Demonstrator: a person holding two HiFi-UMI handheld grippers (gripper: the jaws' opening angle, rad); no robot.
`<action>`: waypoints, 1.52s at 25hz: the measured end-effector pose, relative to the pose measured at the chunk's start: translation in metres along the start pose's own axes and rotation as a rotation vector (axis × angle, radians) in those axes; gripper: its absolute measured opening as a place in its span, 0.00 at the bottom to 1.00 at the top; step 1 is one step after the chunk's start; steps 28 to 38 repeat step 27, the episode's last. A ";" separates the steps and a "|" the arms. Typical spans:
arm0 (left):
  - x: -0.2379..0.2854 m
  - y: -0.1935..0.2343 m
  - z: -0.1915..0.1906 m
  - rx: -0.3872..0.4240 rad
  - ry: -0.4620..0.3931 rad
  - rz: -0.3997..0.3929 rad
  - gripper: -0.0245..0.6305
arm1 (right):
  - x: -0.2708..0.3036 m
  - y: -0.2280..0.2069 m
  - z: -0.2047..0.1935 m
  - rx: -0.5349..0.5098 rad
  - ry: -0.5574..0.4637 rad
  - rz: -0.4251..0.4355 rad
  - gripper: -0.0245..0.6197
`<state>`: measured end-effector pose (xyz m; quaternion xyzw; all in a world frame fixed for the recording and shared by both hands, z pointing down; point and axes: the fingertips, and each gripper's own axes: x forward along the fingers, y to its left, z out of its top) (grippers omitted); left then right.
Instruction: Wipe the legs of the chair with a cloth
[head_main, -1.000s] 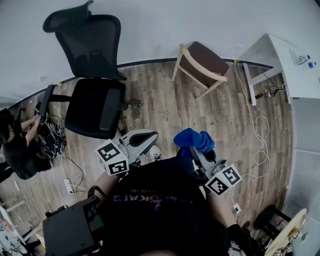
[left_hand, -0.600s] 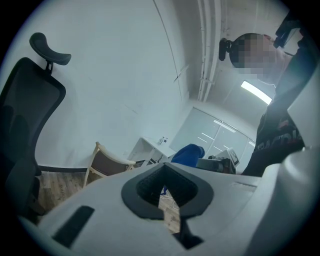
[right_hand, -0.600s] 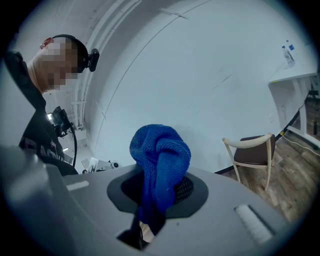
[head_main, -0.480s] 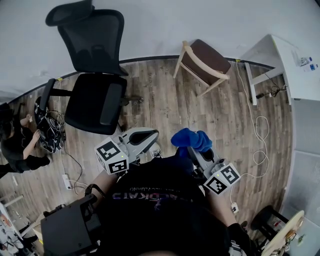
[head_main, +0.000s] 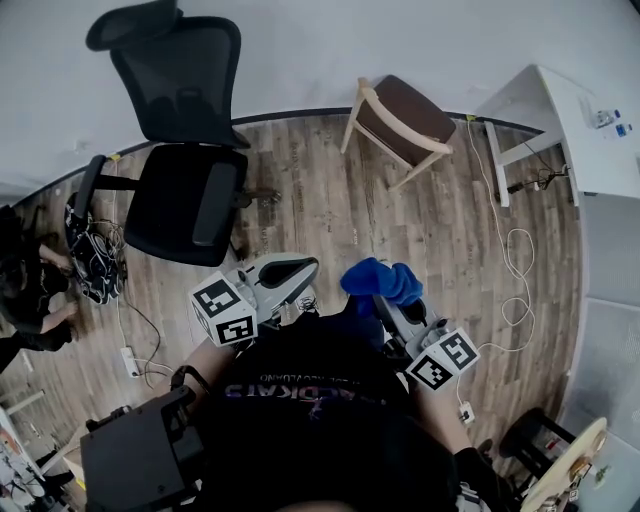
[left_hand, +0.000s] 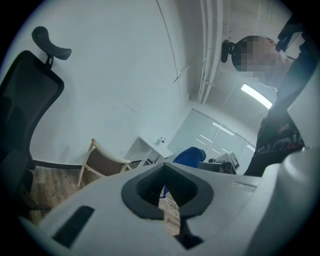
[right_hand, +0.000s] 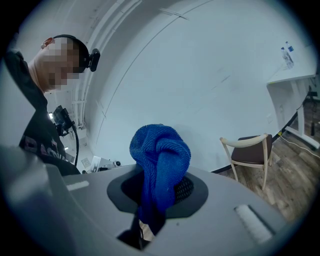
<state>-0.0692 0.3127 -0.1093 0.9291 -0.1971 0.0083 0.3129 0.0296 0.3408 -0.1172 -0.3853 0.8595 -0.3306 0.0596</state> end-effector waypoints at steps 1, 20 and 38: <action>0.000 0.000 -0.001 -0.003 -0.001 -0.001 0.04 | 0.000 0.000 -0.001 -0.001 0.000 0.000 0.15; -0.004 0.009 0.001 -0.006 -0.023 0.017 0.04 | 0.006 -0.001 -0.004 0.000 -0.001 0.014 0.15; -0.005 0.007 -0.003 -0.003 -0.021 0.003 0.04 | 0.002 0.000 -0.007 -0.005 -0.015 0.002 0.15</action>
